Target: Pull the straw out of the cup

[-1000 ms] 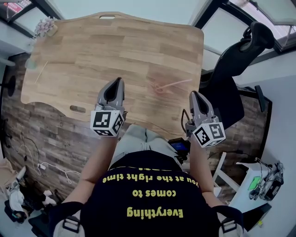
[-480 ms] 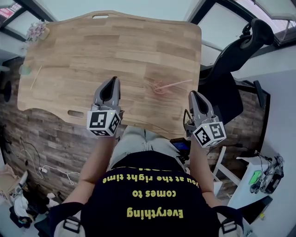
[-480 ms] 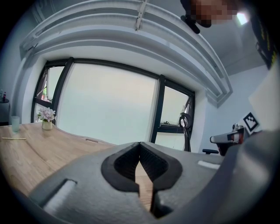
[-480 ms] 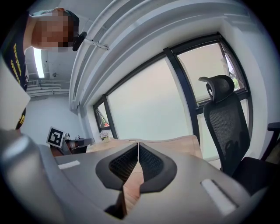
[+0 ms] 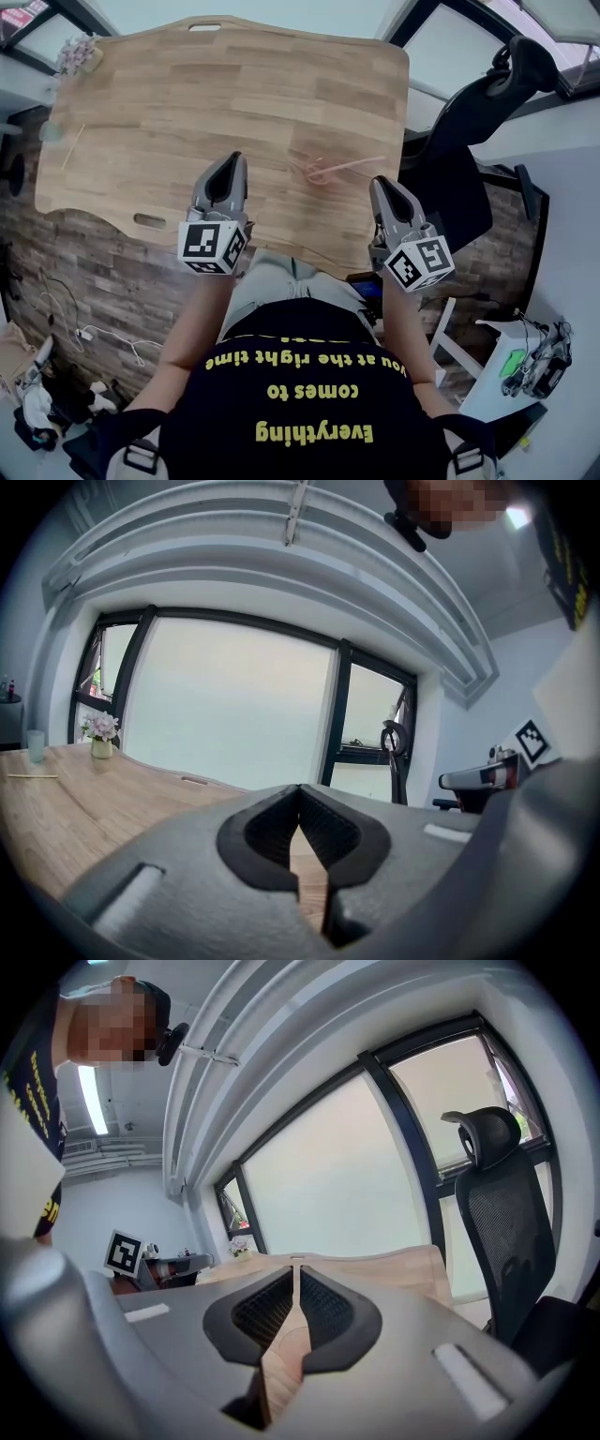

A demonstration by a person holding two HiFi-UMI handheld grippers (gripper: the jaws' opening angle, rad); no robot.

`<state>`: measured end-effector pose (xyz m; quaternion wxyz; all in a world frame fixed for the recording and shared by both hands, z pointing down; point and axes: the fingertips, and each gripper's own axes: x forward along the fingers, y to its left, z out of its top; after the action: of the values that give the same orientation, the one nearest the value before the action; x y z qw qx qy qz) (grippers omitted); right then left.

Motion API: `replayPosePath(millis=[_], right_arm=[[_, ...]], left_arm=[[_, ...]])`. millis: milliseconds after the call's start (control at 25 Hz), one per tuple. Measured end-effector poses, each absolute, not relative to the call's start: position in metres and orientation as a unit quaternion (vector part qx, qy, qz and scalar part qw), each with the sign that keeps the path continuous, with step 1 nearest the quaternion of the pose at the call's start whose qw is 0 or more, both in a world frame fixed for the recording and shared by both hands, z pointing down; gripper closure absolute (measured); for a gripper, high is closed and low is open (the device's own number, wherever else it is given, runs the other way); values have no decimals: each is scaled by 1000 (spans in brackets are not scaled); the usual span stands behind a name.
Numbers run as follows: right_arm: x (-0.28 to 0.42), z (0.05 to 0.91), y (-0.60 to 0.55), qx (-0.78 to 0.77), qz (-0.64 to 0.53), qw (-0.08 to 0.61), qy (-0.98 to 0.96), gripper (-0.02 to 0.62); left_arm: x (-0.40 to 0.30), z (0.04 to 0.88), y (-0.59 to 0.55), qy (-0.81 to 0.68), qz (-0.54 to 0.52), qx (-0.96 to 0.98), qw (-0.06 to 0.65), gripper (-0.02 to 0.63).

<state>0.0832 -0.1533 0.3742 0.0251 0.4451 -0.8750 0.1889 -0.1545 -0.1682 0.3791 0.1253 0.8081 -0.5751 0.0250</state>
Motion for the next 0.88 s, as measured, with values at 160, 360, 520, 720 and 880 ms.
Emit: replayPosePath(millis=[160,360,520,720,880], right_arm=[[85,381,-154,439,197,25,-876,554],[79,392,-157,425,204,37,-881,551],[77,408,-162,414,221,50,-881,534],[76,421,-167,405,243,55,-880,517],[73,432,-168,395,263,58,-878,499]], left_arm=[[-153,381,-164,-576,31,807,124,606],[-155,384,-159,-578,38,805,126,606],[-153,389,-157,-579,44,804,128,606],[-151,394,-155,-580,49,802,132,606],[-152,399,-154,-585,51,798,137,606]])
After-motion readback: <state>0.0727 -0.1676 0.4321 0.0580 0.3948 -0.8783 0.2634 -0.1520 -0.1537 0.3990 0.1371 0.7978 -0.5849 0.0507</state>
